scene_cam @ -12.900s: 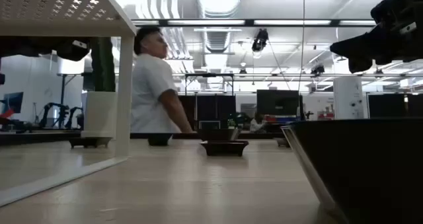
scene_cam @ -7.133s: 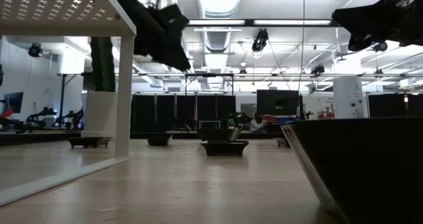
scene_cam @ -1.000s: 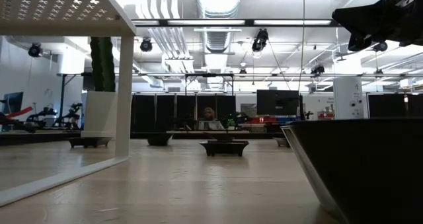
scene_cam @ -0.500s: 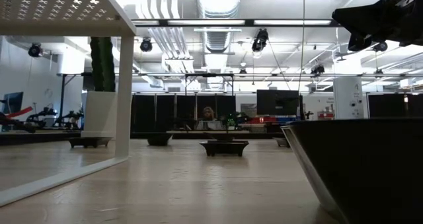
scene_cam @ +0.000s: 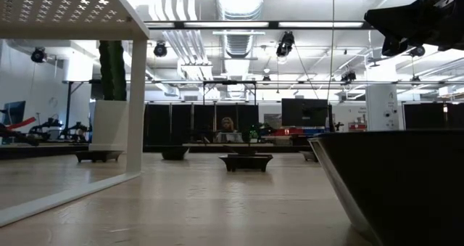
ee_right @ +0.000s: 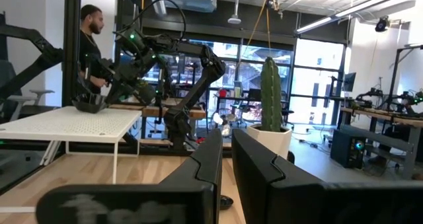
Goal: Pick & Place Mini shaped plates
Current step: Put the distorted square plate on the shelf
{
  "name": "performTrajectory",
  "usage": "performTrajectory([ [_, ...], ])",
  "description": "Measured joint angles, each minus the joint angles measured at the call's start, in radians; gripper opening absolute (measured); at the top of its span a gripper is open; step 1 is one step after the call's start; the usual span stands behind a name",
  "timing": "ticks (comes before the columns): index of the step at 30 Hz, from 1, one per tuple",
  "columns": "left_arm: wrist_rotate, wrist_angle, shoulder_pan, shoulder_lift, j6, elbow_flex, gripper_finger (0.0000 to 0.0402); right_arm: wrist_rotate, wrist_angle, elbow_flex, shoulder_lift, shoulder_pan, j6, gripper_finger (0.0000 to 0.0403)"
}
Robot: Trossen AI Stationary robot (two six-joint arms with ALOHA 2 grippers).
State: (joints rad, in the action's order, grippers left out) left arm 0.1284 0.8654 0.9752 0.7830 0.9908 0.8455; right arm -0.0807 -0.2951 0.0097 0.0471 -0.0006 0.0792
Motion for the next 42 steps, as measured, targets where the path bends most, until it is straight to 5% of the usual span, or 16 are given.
performTrajectory([
  [42,-0.004,-0.004,0.000,-0.001,-0.001,0.000,0.0000,0.000,0.000,0.000,0.000,0.000,0.000,0.0034],
])
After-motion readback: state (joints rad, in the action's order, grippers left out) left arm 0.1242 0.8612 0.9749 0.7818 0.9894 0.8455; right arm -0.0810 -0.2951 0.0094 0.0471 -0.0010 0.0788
